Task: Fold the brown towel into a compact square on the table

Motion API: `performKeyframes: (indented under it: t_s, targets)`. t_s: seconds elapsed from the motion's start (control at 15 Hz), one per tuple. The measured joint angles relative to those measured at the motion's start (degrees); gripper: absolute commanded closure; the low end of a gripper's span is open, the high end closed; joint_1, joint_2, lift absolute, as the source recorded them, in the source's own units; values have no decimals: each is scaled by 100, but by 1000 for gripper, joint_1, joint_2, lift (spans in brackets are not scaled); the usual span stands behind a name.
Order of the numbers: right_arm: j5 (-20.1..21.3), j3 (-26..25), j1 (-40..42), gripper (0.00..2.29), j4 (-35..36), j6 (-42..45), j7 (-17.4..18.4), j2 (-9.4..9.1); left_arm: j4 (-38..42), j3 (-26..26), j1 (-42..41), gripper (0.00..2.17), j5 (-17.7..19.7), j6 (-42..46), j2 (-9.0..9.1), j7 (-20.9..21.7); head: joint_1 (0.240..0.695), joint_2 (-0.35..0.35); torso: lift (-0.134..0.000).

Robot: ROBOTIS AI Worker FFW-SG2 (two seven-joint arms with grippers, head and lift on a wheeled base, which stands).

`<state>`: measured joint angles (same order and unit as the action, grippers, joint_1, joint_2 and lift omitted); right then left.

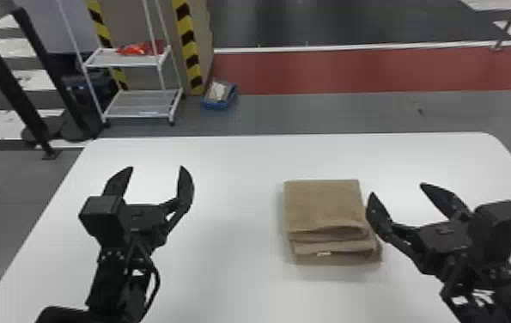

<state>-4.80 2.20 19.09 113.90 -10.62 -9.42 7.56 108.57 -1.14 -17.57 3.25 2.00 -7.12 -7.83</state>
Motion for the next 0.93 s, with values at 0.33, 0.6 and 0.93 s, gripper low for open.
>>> performKeyframes:
  t_s: [0.33, 0.6, 0.93]
  targets:
    - [-34, -8, 31, 80, 5, 33, -25, 1, 6, -39, -1, 66, -26, -3, 0, 10, 695, 82, -114]
    - [-38, -3, 37, 80, 33, 44, -29, 0, 6, -74, -9, 66, -26, -3, 1, 18, 695, 79, -113]
    - [-39, -1, 42, 80, 43, 29, -34, 0, 25, -84, -10, 66, -26, -3, 1, 46, 695, 77, -113]
